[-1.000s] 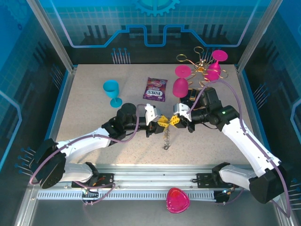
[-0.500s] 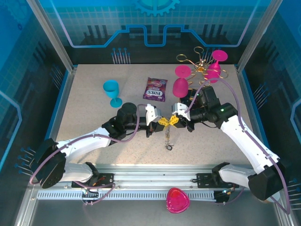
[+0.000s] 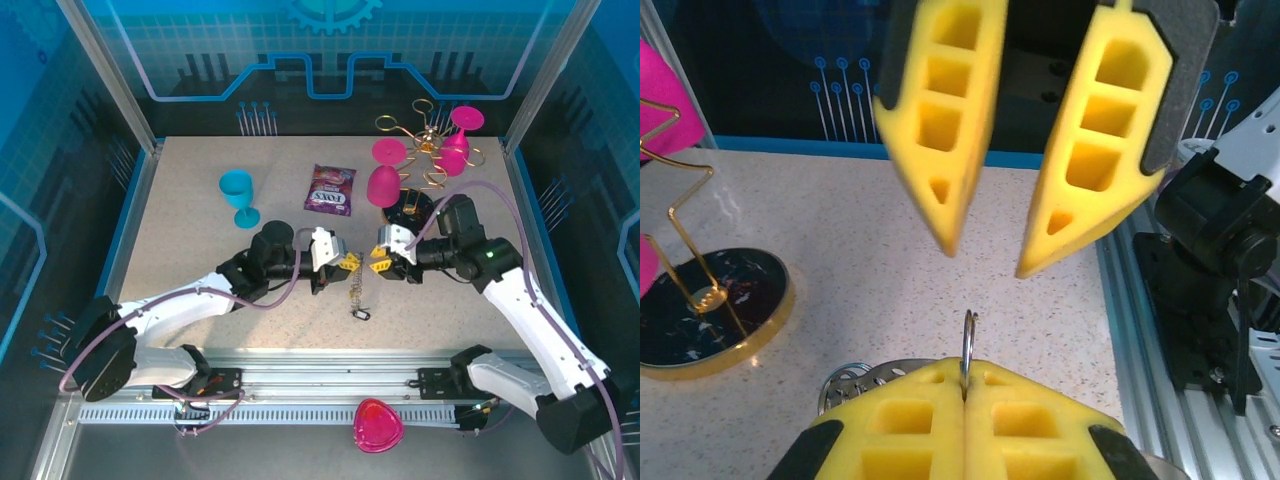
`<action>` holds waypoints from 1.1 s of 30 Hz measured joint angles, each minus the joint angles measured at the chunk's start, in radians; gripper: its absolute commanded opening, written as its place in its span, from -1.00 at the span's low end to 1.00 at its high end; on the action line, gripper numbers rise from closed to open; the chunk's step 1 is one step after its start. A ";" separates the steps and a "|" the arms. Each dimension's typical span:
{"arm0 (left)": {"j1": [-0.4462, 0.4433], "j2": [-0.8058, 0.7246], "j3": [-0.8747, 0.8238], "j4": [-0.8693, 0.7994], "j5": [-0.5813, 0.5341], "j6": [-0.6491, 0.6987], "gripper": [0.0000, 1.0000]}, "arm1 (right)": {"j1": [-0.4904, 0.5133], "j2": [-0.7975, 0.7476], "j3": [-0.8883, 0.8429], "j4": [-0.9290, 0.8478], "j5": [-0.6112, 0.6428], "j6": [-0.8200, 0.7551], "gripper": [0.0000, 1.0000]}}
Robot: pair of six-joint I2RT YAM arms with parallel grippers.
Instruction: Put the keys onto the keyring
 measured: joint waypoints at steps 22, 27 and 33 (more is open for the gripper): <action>0.000 -0.027 -0.016 -0.032 -0.017 0.013 -1.00 | 0.091 0.085 -0.010 0.089 0.034 0.047 -1.00; 0.000 -0.031 -0.021 -0.033 -0.017 0.013 -0.85 | 0.096 0.090 -0.010 0.086 0.031 0.042 -1.00; 0.000 -0.031 -0.027 -0.042 -0.017 0.005 -0.70 | 0.113 0.105 -0.010 0.077 0.034 0.042 -1.00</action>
